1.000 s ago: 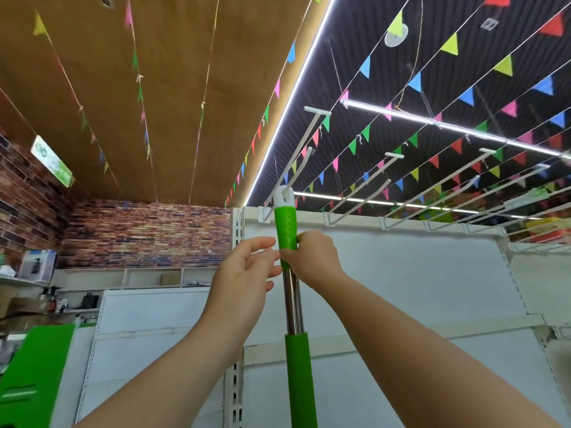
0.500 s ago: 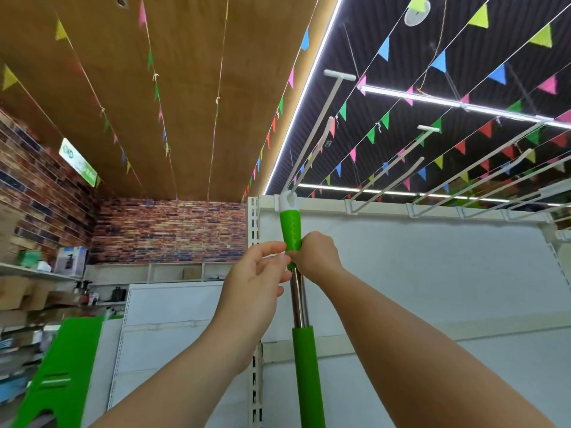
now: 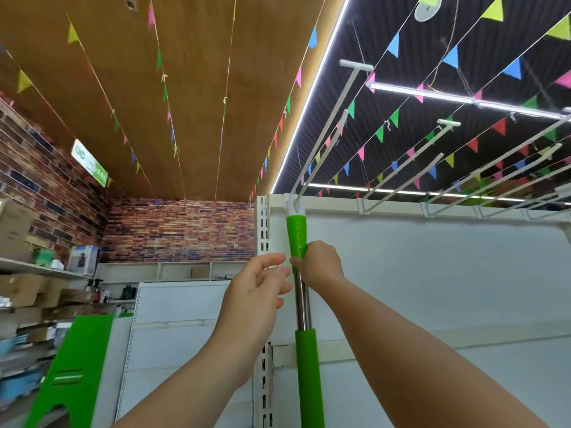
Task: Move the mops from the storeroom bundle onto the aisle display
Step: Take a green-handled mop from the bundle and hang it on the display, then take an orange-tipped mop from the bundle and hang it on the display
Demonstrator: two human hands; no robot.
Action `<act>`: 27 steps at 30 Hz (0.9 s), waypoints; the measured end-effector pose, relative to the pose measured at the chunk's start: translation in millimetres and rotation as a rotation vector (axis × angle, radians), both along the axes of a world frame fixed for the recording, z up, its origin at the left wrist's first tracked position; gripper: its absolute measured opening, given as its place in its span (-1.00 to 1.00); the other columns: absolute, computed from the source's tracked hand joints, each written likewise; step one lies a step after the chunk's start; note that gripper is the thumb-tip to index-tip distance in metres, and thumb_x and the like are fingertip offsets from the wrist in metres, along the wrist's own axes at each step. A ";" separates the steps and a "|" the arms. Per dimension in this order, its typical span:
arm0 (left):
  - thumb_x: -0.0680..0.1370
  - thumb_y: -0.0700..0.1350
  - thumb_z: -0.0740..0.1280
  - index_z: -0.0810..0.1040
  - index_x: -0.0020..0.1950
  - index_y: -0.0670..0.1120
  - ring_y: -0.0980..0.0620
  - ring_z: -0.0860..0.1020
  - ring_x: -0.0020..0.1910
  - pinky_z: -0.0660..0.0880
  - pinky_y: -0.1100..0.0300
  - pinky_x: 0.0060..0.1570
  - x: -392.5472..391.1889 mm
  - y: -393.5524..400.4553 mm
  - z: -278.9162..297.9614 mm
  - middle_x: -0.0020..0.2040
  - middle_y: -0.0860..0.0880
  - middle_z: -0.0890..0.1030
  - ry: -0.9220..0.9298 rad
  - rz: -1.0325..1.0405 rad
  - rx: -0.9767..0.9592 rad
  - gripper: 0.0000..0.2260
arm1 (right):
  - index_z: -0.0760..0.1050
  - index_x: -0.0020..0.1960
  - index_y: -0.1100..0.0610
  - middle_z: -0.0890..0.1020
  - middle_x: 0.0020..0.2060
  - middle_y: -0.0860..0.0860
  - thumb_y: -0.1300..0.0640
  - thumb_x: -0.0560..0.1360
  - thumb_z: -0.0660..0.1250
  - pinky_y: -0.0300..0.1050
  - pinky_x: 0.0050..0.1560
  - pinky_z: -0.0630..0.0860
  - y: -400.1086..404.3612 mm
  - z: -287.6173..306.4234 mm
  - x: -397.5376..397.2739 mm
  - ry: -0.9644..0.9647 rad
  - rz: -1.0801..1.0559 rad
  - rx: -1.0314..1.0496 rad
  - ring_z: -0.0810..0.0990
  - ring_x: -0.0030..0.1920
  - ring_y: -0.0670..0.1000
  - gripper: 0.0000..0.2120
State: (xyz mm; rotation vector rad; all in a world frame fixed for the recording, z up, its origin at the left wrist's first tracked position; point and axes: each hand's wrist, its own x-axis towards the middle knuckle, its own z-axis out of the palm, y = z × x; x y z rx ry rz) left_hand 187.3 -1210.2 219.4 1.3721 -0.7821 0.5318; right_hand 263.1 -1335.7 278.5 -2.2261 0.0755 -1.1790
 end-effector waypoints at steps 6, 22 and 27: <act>0.59 -0.12 0.18 0.48 -0.04 0.14 0.12 0.57 0.01 0.50 0.22 0.07 -4.0 6.3 -5.4 0.03 0.05 0.59 0.031 0.030 -0.008 -0.83 | 0.24 0.42 0.14 0.36 0.32 0.10 0.05 0.56 0.19 -0.05 0.29 0.31 18.4 -29.2 -26.1 -0.172 0.099 0.015 0.36 0.32 0.08 -0.54; 0.56 -0.14 0.25 0.50 -0.06 0.09 0.10 0.57 -0.11 0.52 0.27 -0.05 -54.6 87.1 -121.3 -0.03 0.02 0.59 0.334 0.333 -0.165 -0.88 | 0.50 0.19 0.06 0.56 0.14 -0.06 0.15 0.54 0.20 -0.19 0.02 0.45 108.7 -189.3 -108.6 0.148 0.691 0.376 0.50 0.01 -0.08 -0.74; 0.58 -0.17 0.21 0.47 0.03 0.00 0.08 0.55 -0.14 0.50 0.20 -0.05 -67.2 127.0 -168.0 -0.04 -0.01 0.57 0.444 0.422 -0.229 -0.90 | 0.49 0.22 0.09 0.57 0.14 -0.03 0.13 0.53 0.24 -0.32 0.06 0.43 157.9 -237.0 -123.6 0.283 0.778 0.367 0.51 0.04 -0.08 -0.72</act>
